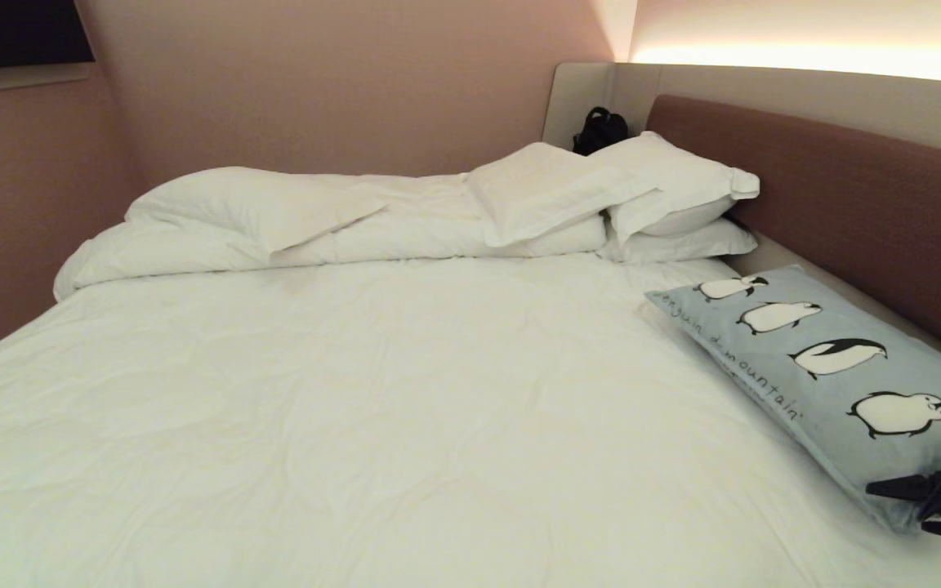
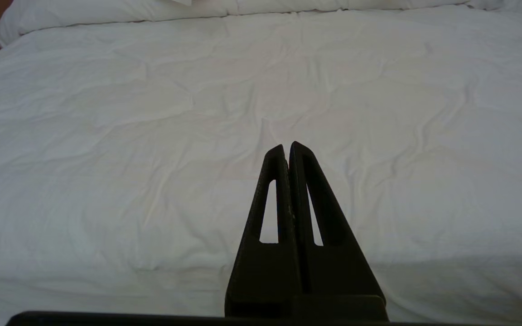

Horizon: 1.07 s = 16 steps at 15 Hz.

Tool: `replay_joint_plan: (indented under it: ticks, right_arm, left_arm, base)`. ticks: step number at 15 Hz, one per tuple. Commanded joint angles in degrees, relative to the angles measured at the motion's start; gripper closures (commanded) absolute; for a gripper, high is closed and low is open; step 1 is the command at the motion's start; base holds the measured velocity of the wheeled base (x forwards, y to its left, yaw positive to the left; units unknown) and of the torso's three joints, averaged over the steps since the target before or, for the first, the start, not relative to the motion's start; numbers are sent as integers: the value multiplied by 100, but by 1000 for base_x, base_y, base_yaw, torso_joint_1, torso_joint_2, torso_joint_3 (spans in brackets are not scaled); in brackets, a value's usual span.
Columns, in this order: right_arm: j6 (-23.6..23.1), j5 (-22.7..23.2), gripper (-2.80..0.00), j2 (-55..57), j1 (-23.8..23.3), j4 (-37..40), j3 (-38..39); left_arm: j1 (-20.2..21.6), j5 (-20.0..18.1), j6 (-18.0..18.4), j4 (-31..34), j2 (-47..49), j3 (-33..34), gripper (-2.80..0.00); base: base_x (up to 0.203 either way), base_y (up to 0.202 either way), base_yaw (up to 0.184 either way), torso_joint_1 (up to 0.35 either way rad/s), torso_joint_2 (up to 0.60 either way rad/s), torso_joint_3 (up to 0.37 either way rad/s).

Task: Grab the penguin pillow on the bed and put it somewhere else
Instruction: Pick up the pillow

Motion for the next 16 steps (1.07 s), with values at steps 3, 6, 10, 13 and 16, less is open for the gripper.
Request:
replay_joint_plan:
  ticks: [3,6,10,13,16]
  right_arm:
    - [-6,27,-280,166,120,-41,-90]
    - [48,30,0,158,185,-56,-108]
    - [205,30,0,131,194,-203,-78]
    - [205,30,0,107,194,-203,-55]
    - [205,39,0,29,203,-203,33]
  left_arm:
    - [1,2,-2,-3,1,0,0]
    - [1,2,-2,-3,1,0,0]
    - [1,2,-2,-3,1,0,0]
    - [1,2,-2,-3,1,0,0]
    - [1,2,-2,-3,1,0,0]
  base:
    - [0,0,0,0,0,0]
    - [0,0,0,0,0,0]
    - [0,0,0,0,0,0]
    - [0,0,0,0,0,0]
    - [0,0,0,0,0,0]
